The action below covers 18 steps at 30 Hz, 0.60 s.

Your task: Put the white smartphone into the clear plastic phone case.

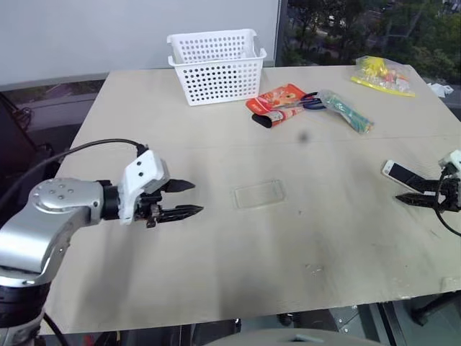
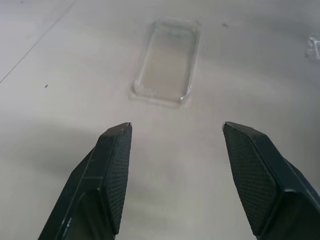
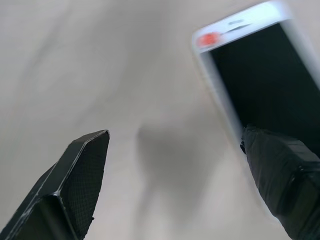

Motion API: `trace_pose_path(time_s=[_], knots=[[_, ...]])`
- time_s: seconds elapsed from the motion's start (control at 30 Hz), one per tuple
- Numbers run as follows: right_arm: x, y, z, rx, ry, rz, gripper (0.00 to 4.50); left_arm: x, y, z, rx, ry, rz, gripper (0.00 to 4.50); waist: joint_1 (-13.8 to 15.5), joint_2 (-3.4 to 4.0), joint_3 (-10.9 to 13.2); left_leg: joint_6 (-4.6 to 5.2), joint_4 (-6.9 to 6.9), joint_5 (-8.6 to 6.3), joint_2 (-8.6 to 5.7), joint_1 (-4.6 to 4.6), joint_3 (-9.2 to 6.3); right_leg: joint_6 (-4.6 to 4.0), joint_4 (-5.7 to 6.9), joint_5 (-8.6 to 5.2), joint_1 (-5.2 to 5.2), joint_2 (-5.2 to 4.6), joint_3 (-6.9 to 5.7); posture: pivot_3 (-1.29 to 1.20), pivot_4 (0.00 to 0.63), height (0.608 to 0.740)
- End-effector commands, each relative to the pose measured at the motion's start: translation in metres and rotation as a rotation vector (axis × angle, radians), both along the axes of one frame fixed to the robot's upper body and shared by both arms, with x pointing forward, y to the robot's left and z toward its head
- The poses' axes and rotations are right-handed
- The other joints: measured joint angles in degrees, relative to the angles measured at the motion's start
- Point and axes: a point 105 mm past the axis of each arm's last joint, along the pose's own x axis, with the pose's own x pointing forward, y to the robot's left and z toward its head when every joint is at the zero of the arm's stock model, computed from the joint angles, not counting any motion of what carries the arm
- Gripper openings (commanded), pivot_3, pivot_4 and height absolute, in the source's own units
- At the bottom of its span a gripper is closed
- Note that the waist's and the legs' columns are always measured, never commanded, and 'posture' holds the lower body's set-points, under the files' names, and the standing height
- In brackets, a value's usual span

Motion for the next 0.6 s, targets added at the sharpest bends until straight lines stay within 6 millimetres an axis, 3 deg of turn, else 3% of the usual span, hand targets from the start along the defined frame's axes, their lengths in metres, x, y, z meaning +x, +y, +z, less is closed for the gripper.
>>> trace_pose_path(time_s=[0.03, 0.17, 0.3, 0.4, 0.47, 0.6], knots=[[-0.014, 0.012, -0.007, 0.034, 0.086, 0.091, 4.50, -0.003, -0.004, 0.011, -0.003, -0.058, -0.020, 2.93, 0.0, 0.03, 0.0, -0.01, 0.01, 0.00, -0.01, -0.01, 0.02, 0.00, 0.02, 0.00, -0.01, -0.03, 0.01, 0.00, 0.150, 0.740], [-0.023, 0.025, -0.002, 0.053, 0.082, 0.149, 4.50, -0.002, -0.007, 0.008, -0.002, -0.053, -0.027, 2.93, 0.1, 0.02, 0.0, -0.02, -0.05, 0.00, 0.02, -0.02, -0.08, -0.03, 0.05, 0.01, -0.03, -0.01, -0.08, 0.00, 0.150, 0.740], [-0.011, 0.024, 0.007, 0.009, -0.054, 0.107, 4.50, -0.001, -0.009, 0.008, -0.008, -0.051, -0.043, 2.93, 0.0, 0.03, 0.0, -0.02, -0.09, 0.00, 0.06, -0.03, -0.11, -0.04, 0.06, 0.01, -0.07, 0.08, -0.12, 0.00, 0.150, 0.740], [0.013, 0.015, 0.027, 0.013, -0.223, -0.015, 4.50, 0.001, -0.012, 0.009, -0.014, -0.058, -0.050, 2.93, -0.3, 0.07, 0.0, -0.03, -0.09, 0.00, 0.05, -0.01, -0.01, -0.03, 0.06, 0.02, -0.08, 0.08, -0.05, 0.00, 0.150, 0.740], [0.033, -0.003, 0.043, 0.007, -0.354, -0.176, 4.50, 0.002, -0.013, 0.011, -0.023, -0.064, -0.054, 2.93, -0.4, 0.27, 0.1, -0.04, -0.01, 0.01, 0.02, 0.01, 0.19, -0.03, 0.06, 0.04, -0.10, 0.06, 0.10, 0.00, 0.150, 0.740], [0.056, -0.026, 0.056, 0.111, -0.454, -0.464, 4.50, 0.003, -0.018, 0.011, -0.033, -0.065, -0.067, 2.93, -0.3, 0.35, 0.2, -0.05, 0.02, 0.03, -0.05, -0.02, 0.40, -0.02, 0.07, 0.05, -0.17, 0.05, 0.35, 0.00, 0.150, 0.740]])
